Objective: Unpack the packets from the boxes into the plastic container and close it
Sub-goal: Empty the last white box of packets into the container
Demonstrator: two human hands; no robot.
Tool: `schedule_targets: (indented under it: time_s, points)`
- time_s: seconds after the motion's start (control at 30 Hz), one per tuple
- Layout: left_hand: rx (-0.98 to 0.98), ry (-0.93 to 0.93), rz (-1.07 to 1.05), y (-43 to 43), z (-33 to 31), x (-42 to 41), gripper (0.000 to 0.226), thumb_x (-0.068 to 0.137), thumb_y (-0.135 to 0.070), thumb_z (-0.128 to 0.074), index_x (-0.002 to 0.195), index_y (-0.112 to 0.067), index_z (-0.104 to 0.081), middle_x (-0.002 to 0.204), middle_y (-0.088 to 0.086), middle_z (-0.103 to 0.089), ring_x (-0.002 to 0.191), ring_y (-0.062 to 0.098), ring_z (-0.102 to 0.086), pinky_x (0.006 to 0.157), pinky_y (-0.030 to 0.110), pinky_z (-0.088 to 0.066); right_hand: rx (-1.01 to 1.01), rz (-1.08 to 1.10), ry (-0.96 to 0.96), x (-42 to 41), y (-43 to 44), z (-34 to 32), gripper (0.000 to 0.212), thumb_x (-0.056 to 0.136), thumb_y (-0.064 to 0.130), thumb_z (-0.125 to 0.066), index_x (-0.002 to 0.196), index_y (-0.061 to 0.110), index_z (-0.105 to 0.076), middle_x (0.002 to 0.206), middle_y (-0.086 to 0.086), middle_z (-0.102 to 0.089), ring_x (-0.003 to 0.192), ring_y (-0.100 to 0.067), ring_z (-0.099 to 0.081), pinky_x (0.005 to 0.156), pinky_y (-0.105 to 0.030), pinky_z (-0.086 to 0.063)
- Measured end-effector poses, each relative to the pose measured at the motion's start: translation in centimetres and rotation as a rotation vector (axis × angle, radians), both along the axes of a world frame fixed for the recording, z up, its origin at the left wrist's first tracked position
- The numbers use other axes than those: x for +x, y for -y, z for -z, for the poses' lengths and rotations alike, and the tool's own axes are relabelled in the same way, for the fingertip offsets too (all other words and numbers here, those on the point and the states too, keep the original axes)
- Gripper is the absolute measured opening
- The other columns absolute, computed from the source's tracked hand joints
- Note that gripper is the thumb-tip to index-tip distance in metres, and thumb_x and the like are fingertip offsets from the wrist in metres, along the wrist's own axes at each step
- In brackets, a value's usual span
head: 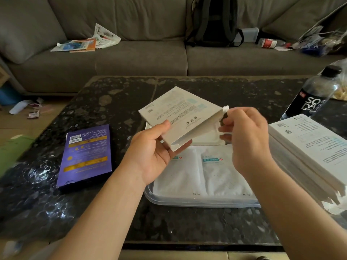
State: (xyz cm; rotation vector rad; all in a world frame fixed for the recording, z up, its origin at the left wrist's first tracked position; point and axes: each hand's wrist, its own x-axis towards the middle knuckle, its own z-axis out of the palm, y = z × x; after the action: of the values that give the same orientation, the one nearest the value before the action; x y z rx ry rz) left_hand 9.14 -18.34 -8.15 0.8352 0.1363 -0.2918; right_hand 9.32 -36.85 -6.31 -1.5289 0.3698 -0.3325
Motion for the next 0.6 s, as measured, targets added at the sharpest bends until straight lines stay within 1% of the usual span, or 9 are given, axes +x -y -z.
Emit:
schedule_targets:
  time_s: [0.07,0.1,0.17,0.23,0.3,0.37,0.47,0.53,0.6]
  points:
    - [-0.012,0.01,-0.066,0.1,0.0,0.0,0.033,0.102,-0.011,-0.057,0.133,-0.016,-0.064,0.118,0.011,-0.078,0.107,0.027,-0.076,0.081,0.044,-0.065,-0.363,0.052,0.197,-0.6,-0.6,0.1,0.008,0.09,0.014,-0.058,0.085,0.018,-0.061,0.077,-0.003,-0.065,0.066,-0.012,-0.059,0.059,-0.037,-0.055]
    - [-0.017,0.02,-0.091,0.1,-0.1,0.0,0.033,0.101,-0.01,-0.056,0.134,-0.016,-0.064,0.118,0.012,-0.077,0.107,0.026,-0.076,0.081,0.043,-0.065,-0.457,-0.002,0.265,-1.1,-1.1,0.1,0.01,0.09,0.012,-0.06,0.082,0.018,-0.061,0.072,0.0,-0.062,0.062,-0.011,-0.057,0.056,-0.034,-0.053]
    - [-0.026,0.044,-0.119,0.0,-0.1,0.0,0.037,0.101,-0.009,-0.057,0.137,-0.016,-0.061,0.121,0.012,-0.076,0.109,0.027,-0.076,0.079,0.04,-0.065,-0.522,-0.175,0.306,-1.8,-2.1,0.3,0.01,0.091,0.012,-0.065,0.082,0.017,-0.066,0.072,0.006,-0.066,0.064,-0.012,-0.063,0.055,-0.03,-0.056]
    - [-0.002,0.064,-0.133,-0.1,0.0,0.0,0.039,0.102,-0.01,-0.056,0.141,-0.017,-0.059,0.123,0.012,-0.076,0.109,0.026,-0.076,0.077,0.036,-0.064,-0.539,-0.322,0.294,-2.3,-2.9,0.7,0.01,0.092,0.012,-0.067,0.087,0.017,-0.073,0.081,0.014,-0.07,0.075,-0.013,-0.07,0.06,-0.03,-0.06]
    - [0.032,0.08,-0.14,-0.1,0.0,0.0,0.039,0.103,-0.011,-0.055,0.141,-0.017,-0.058,0.121,0.012,-0.076,0.107,0.024,-0.076,0.076,0.032,-0.063,-0.481,-0.408,0.286,-2.6,-3.5,0.9,0.013,0.093,0.009,-0.067,0.09,0.018,-0.076,0.087,0.023,-0.069,0.087,-0.002,-0.07,0.068,-0.026,-0.061]
    - [0.05,0.09,-0.132,-0.1,0.1,0.0,0.038,0.103,-0.013,-0.055,0.14,-0.019,-0.058,0.12,0.011,-0.077,0.106,0.024,-0.076,0.075,0.031,-0.063,-0.432,-0.456,0.283,-2.8,-3.6,1.0,0.016,0.092,0.007,-0.067,0.089,0.02,-0.076,0.087,0.026,-0.069,0.09,0.006,-0.067,0.07,-0.021,-0.06]
    - [0.07,0.098,-0.126,-0.3,0.2,0.1,0.038,0.104,-0.016,-0.055,0.141,-0.022,-0.057,0.122,0.011,-0.076,0.109,0.025,-0.076,0.077,0.032,-0.063,-0.389,-0.501,0.258,-3.0,-3.7,0.9,0.015,0.092,0.008,-0.067,0.084,0.017,-0.076,0.085,0.013,-0.073,0.094,-0.006,-0.065,0.071,-0.027,-0.061]
    - [0.075,0.095,-0.134,-0.3,0.2,0.2,0.041,0.103,-0.017,-0.056,0.144,-0.022,-0.055,0.125,0.011,-0.075,0.11,0.025,-0.075,0.078,0.032,-0.063,-0.367,-0.522,0.241,-3.1,-3.7,0.9,0.014,0.091,0.008,-0.067,0.084,0.015,-0.077,0.087,0.01,-0.073,0.095,-0.014,-0.062,0.07,-0.033,-0.06]
    - [0.077,0.089,-0.145,-0.3,0.3,0.2,0.043,0.102,-0.017,-0.058,0.145,-0.022,-0.054,0.126,0.012,-0.074,0.112,0.025,-0.075,0.079,0.033,-0.063,-0.362,-0.54,0.24,-3.1,-3.8,0.8,0.012,0.091,0.009,-0.069,0.084,0.015,-0.077,0.087,0.011,-0.073,0.092,-0.017,-0.064,0.069,-0.033,-0.06]
